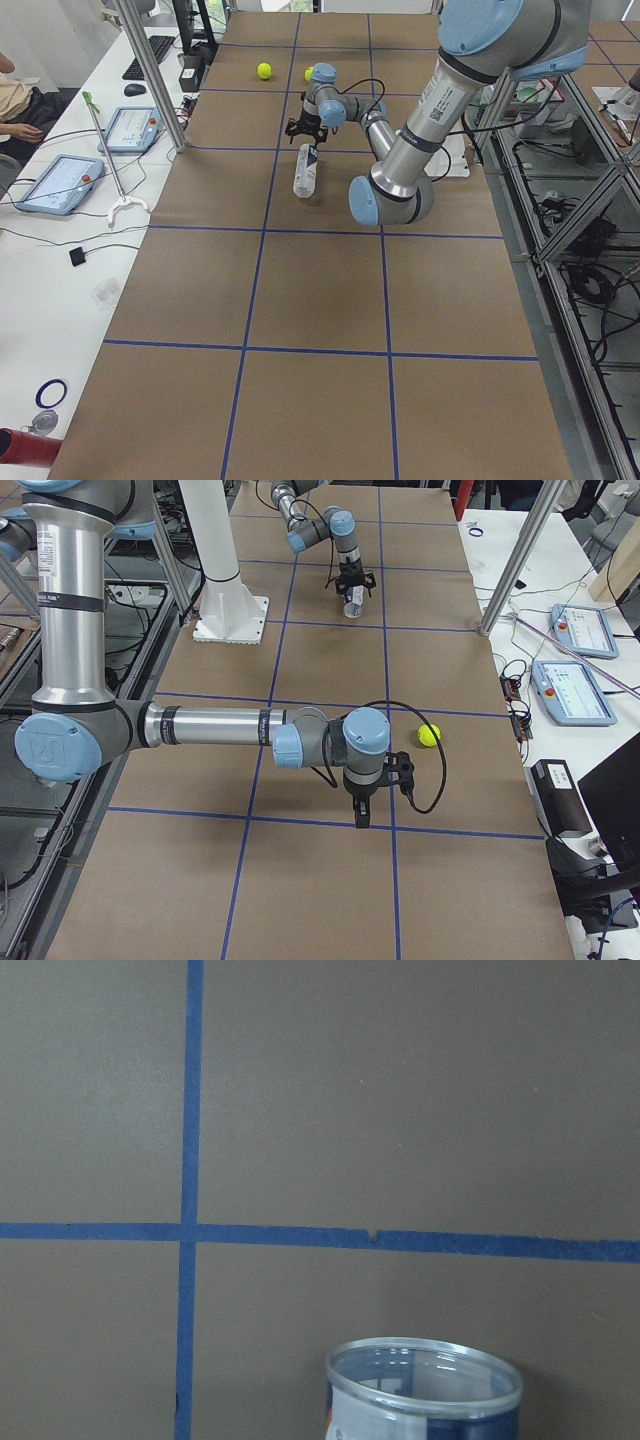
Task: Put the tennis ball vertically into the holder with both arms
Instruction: 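Close the left gripper around the can's open end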
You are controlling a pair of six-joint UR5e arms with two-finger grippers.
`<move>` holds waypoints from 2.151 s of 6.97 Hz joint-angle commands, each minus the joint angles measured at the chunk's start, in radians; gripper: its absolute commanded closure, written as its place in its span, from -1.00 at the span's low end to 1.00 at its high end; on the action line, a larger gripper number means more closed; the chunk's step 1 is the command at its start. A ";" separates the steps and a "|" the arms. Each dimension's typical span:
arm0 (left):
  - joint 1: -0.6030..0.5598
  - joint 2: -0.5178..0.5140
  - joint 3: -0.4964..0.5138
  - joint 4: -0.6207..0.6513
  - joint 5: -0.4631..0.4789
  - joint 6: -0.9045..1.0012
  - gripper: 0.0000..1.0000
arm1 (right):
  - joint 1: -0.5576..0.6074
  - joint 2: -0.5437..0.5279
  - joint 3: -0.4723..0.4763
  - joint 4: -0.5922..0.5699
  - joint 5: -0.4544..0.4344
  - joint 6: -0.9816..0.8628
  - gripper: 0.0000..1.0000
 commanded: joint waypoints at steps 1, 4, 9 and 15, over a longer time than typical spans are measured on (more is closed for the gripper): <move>0.011 0.000 0.038 -0.037 0.002 -0.012 -0.98 | 0.000 0.000 0.000 0.001 0.000 0.000 -0.99; 0.031 -0.002 0.032 -0.037 0.002 -0.013 -0.97 | 0.000 0.000 0.000 0.001 0.000 0.000 -0.99; 0.029 -0.002 0.049 -0.039 0.014 -0.017 -0.97 | 0.000 -0.001 0.000 -0.001 0.002 0.000 -0.99; 0.031 -0.014 0.109 -0.068 0.014 -0.064 -0.63 | 0.000 -0.001 -0.002 -0.001 0.002 -0.002 -0.99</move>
